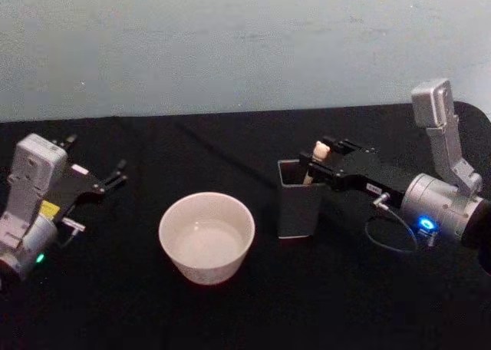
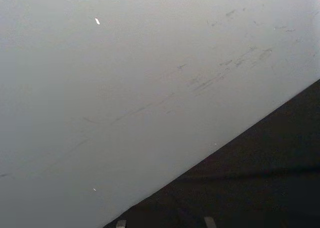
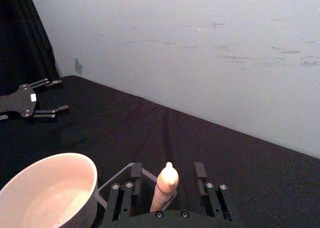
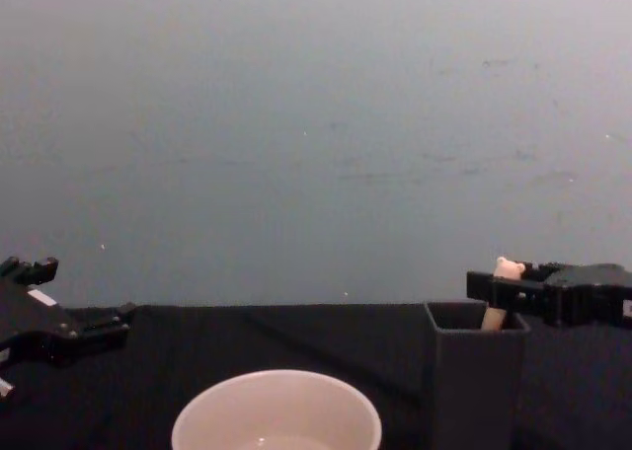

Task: Pick up the stirring spoon with one hand, stir inside the cup, then place it back in its original position.

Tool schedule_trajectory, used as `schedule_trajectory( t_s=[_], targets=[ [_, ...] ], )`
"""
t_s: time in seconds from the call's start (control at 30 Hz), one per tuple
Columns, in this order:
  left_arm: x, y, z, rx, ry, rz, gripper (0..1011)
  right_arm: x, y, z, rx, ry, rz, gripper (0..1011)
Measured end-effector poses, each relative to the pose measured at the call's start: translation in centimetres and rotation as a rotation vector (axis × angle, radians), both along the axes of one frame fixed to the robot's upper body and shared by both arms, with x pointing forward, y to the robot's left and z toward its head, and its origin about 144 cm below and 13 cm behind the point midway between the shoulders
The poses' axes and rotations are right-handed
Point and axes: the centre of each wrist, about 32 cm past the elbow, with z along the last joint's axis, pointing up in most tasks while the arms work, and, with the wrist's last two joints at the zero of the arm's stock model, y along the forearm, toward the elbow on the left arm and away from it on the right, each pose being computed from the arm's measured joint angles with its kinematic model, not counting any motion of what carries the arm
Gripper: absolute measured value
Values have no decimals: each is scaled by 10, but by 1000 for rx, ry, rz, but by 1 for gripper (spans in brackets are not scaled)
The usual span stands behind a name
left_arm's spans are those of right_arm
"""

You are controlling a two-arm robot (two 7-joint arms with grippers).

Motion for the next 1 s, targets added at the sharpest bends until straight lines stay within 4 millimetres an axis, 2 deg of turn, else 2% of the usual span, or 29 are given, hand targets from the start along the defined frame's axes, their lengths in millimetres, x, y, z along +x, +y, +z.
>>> schedule_trajectory(
  t_s=[0.4,0.47,1.0],
  targets=[
    [0,0,0,0,0,0,1001,0,0,0,0,0,0,257],
    [0,0,0,0,0,0,1001,0,0,0,0,0,0,222],
    [0,0,0,0,0,0,1001,0,0,0,0,0,0,216]
  ],
)
